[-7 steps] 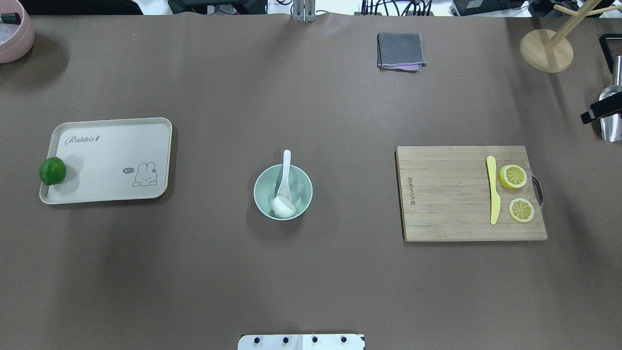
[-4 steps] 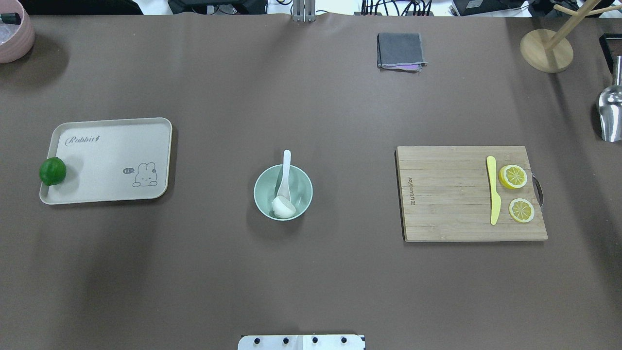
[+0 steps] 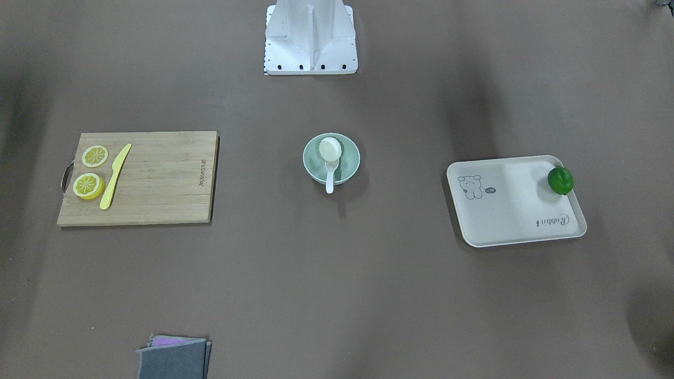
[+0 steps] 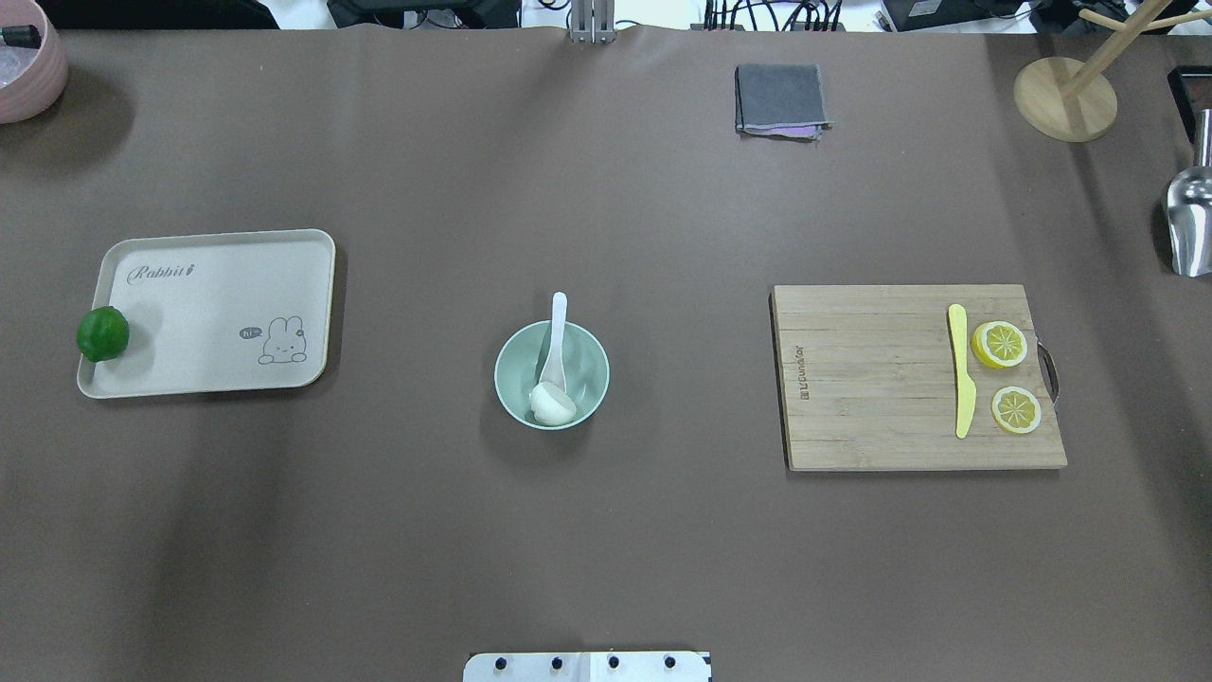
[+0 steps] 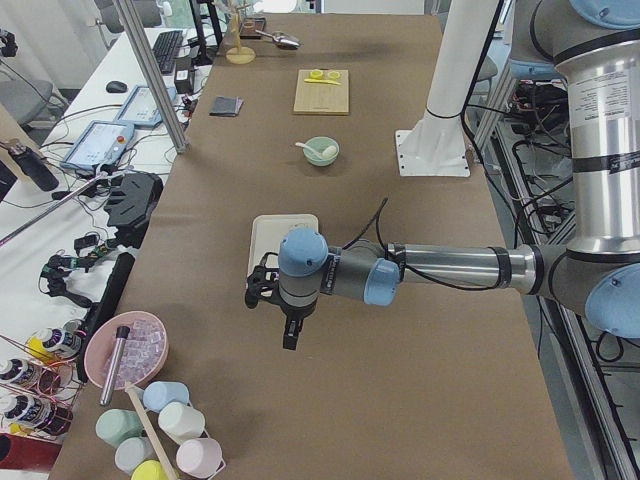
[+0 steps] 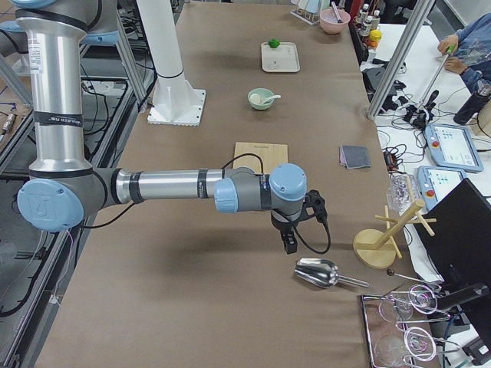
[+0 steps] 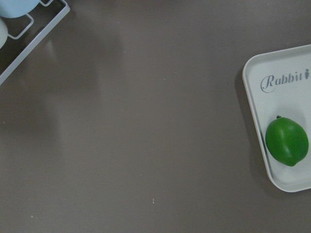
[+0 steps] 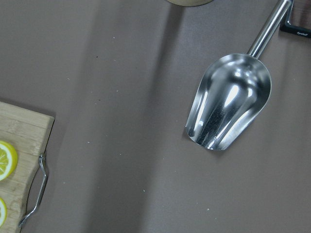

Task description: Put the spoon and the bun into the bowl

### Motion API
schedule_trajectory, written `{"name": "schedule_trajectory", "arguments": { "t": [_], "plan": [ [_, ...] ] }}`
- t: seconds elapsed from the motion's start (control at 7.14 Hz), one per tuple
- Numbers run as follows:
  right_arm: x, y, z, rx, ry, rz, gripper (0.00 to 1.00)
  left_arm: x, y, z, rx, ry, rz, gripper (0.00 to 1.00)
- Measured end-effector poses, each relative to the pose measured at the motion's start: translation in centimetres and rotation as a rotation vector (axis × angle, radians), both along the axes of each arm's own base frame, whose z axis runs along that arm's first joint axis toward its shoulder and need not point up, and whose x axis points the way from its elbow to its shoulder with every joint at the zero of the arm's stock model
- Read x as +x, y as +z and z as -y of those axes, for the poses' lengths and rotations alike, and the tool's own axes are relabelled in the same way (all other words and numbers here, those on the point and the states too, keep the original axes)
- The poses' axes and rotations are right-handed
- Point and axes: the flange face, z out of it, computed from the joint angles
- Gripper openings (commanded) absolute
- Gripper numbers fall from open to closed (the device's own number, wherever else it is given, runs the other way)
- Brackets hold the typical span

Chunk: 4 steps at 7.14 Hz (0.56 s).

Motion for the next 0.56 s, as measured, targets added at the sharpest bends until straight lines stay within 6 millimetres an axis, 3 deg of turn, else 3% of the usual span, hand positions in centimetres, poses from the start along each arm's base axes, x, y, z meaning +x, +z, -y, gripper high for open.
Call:
{"name": "schedule_trajectory", "arguments": {
  "t": [0.56],
  "plan": [
    [-0.87,-0.7,0.46,0.015,-0.017,-0.001,1.0,0.04,0.64,-0.4,-0.009,0.003,0.021,0.98]
  ]
}}
